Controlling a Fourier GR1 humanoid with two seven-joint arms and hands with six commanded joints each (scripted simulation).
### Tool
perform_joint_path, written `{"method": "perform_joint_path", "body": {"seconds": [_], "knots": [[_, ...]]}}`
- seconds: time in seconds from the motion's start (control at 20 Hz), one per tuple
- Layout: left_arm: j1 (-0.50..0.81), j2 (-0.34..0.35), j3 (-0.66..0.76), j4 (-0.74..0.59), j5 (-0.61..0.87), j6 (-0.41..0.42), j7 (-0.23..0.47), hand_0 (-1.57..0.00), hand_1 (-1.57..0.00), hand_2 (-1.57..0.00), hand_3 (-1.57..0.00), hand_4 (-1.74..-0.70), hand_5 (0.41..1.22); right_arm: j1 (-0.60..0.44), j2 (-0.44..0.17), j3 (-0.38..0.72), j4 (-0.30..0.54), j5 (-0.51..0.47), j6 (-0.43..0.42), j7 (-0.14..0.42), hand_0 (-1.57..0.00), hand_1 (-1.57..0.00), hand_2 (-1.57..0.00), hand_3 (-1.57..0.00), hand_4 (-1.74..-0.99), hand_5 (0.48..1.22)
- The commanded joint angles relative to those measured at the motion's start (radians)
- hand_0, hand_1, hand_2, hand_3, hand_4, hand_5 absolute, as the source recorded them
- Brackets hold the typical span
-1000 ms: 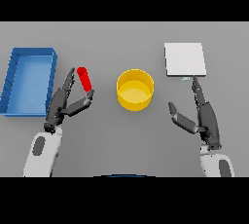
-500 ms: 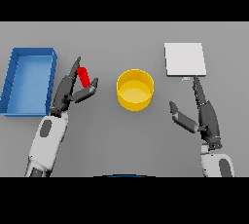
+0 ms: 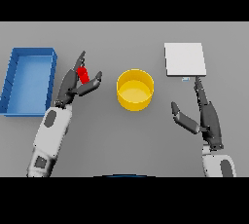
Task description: Pick up the red beaker and tilt it to pour out 1 green nut into yellow bowl. Pick up the yellow bowl and place it on the metallic measuring scale.
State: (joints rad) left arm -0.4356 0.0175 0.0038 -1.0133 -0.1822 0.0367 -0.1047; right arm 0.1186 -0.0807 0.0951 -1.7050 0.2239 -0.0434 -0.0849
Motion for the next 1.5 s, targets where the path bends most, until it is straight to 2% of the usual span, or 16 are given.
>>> {"method": "perform_joint_path", "body": {"seconds": [0.0,0.1,0.15,0.2,0.25,0.3,0.4,0.45,0.55,0.6,0.65,0.75,0.95,1.2,1.4,1.45], "knots": [[-0.016,-0.009,0.005,0.020,0.001,0.007,-0.007,0.00,0.00,0.00,0.00,-1.34,0.698,0.002,-0.005,-0.005,-0.004,-0.005,0.002,-0.010,0.00,0.00,0.00,0.00,-1.263,0.640],[-0.009,-0.013,0.024,0.020,0.021,0.012,-0.045,0.00,-0.03,-0.07,-0.03,-1.38,0.724,0.005,-0.005,-0.005,-0.005,-0.007,0.003,-0.009,0.00,0.00,0.00,0.00,-1.259,0.642],[-0.020,-0.022,0.035,0.039,0.030,0.021,-0.042,-0.12,-0.15,-0.18,-0.12,-1.41,0.750,0.001,0.002,-0.005,0.001,-0.008,-0.001,-0.011,0.00,0.00,0.00,0.00,-1.260,0.642],[-0.033,-0.020,0.050,0.050,0.041,0.024,-0.025,-0.29,-0.33,-0.36,-0.29,-1.45,0.783,0.008,-0.001,0.000,-0.002,0.001,-0.001,-0.019,0.00,0.00,0.00,0.00,-1.258,0.644],[-0.044,-0.028,0.056,0.068,0.038,0.043,-0.021,-0.44,-0.48,-0.52,-0.55,-1.45,0.871,0.009,0.000,-0.002,-0.002,0.002,-0.005,-0.020,0.00,0.00,0.00,0.00,-1.257,0.645],[-0.057,-0.020,0.057,0.075,0.026,0.055,-0.016,-0.66,-0.70,-0.73,-0.72,-1.50,0.941,-0.001,-0.002,-0.006,-0.001,-0.001,-0.005,-0.003,0.00,0.00,0.00,0.00,-1.255,0.644],[-0.071,-0.023,0.046,0.096,0.008,0.048,-0.043,-0.99,-1.01,-1.03,-0.93,-1.57,1.042,0.005,0.000,-0.007,0.000,-0.005,-0.005,-0.011,0.00,0.00,0.00,0.00,-1.254,0.645],[-0.067,-0.026,0.034,0.091,0.003,0.048,-0.054,-1.11,-1.12,-1.14,-0.97,-1.60,1.078,0.001,0.008,-0.001,0.001,0.003,-0.010,-0.004,0.00,0.00,0.00,0.00,-1.252,0.644],[-0.069,-0.024,0.025,0.099,-0.008,0.045,-0.074,-1.27,-1.29,-1.30,-1.19,-1.54,1.129,0.012,0.007,0.000,-0.008,-0.003,-0.005,-0.016,0.00,0.00,0.00,0.00,-1.254,0.644],[-0.068,-0.032,0.027,0.092,-0.006,0.041,-0.060,-1.33,-1.34,-1.35,-1.27,-1.52,1.148,0.008,0.006,-0.003,-0.009,-0.008,-0.003,-0.011,0.00,0.00,0.00,0.00,-1.259,0.646],[-0.061,-0.041,0.025,0.088,-0.013,0.051,-0.065,-1.38,-1.39,-1.40,-1.33,-1.51,1.162,0.019,0.008,0.007,-0.022,0.002,-0.003,-0.015,0.00,0.00,0.00,0.00,-1.257,0.645],[-0.071,-0.052,0.029,0.094,-0.004,0.074,-0.056,-1.45,-1.45,-1.46,-1.41,-1.59,1.151,0.021,0.007,0.001,-0.027,-0.006,-0.003,0.005,0.00,0.00,0.00,0.00,-1.257,0.643],[-0.065,-0.043,0.049,0.033,0.048,0.092,-0.065,-1.52,-1.52,-1.52,-1.51,-1.68,1.122,0.017,0.008,0.003,-0.003,0.009,-0.012,-0.018,0.00,0.00,0.00,0.00,-1.258,0.646],[-0.072,-0.008,-0.041,-0.090,-0.010,0.107,0.016,-1.55,-1.56,-1.56,-1.55,-1.72,1.114,0.016,0.003,0.005,-0.011,0.015,-0.011,-0.027,0.00,0.00,0.00,0.00,-1.262,0.658],[-0.112,0.067,-0.164,-0.138,-0.130,0.061,0.158,-1.56,-1.56,-1.56,-1.56,-1.73,1.125,0.011,-0.002,0.009,-0.016,0.031,-0.013,-0.002,0.00,0.00,0.00,0.00,-1.256,0.671],[-0.121,0.080,-0.180,-0.139,-0.144,0.052,0.177,-1.56,-1.56,-1.56,-1.56,-1.73,1.122,0.020,-0.003,0.013,-0.025,0.035,-0.014,-0.016,0.00,0.00,0.00,0.00,-1.256,0.674]]}}
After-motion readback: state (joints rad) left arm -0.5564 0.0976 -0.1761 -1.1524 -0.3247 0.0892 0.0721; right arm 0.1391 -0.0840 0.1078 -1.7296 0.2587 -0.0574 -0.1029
